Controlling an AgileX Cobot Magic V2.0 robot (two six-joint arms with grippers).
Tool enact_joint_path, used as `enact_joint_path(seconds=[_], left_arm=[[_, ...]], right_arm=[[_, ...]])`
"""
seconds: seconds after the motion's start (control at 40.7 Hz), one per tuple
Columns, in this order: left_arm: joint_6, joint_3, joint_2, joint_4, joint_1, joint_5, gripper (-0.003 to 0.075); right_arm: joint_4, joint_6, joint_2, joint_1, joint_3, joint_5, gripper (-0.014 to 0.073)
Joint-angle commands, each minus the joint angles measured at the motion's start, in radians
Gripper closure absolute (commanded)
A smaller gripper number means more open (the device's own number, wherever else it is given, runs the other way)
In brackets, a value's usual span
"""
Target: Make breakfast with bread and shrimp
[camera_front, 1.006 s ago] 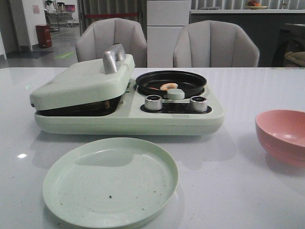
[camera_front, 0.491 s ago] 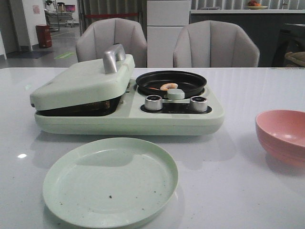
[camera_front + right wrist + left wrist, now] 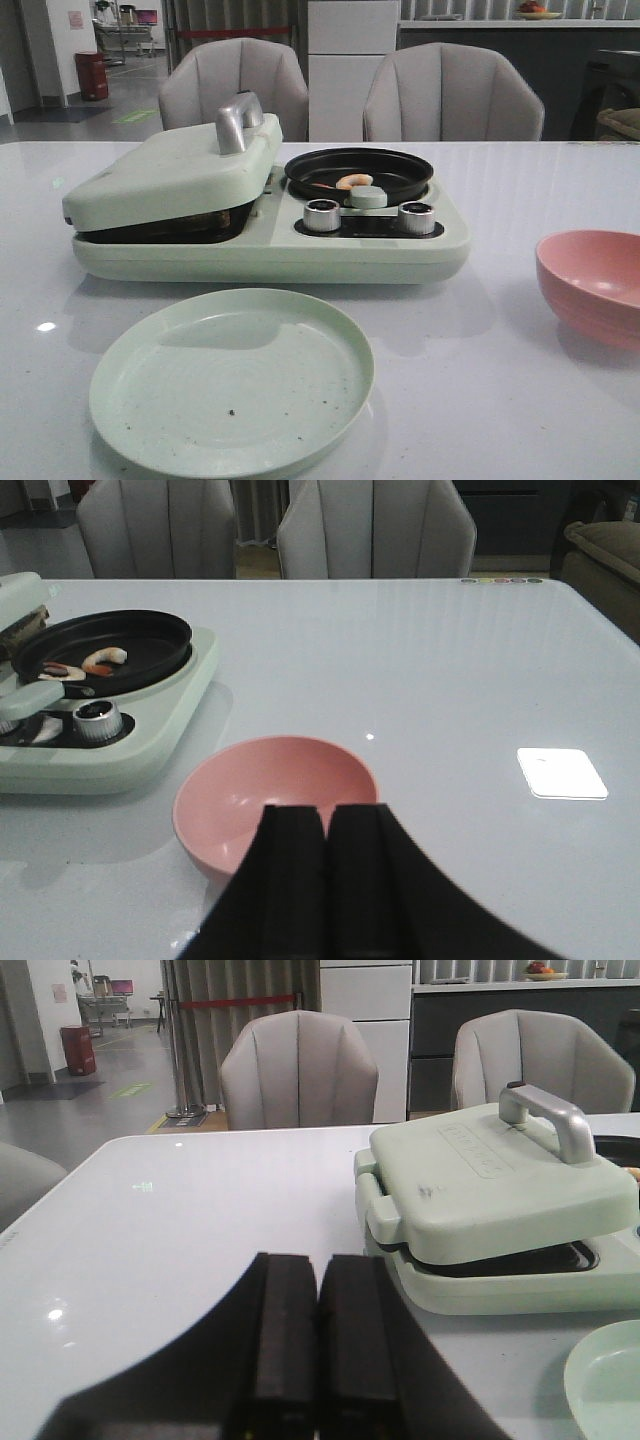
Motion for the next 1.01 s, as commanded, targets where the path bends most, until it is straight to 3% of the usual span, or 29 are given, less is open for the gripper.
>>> enact_joint_path(seconds=[0.0, 0.196, 0.466, 0.761, 0.982], left_arm=[[-0.008, 0.031, -0.018, 0.000, -0.008, -0.088, 0.0619], [-0.008, 0.031, -0.018, 0.000, -0.008, -0.088, 0.0619], [-0.008, 0.031, -0.016, 0.000, -0.008, -0.088, 0.0619], [-0.008, 0.031, -0.016, 0.000, -0.008, -0.088, 0.0619], [-0.008, 0.031, -0.016, 0.000, -0.008, -0.088, 0.0619]], right_arm=[[-0.016, -0.001, -0.014, -0.007, 0.023, -0.138, 0.0559], [-0.016, -0.001, -0.054, -0.007, 0.109, -0.206, 0.0559], [-0.016, -0.001, -0.054, -0.007, 0.107, -0.206, 0.0559], [-0.016, -0.001, -0.054, -0.030, 0.107, -0.327, 0.0559], [-0.016, -0.001, -0.054, -0.030, 0.107, -0.333, 0.0559]])
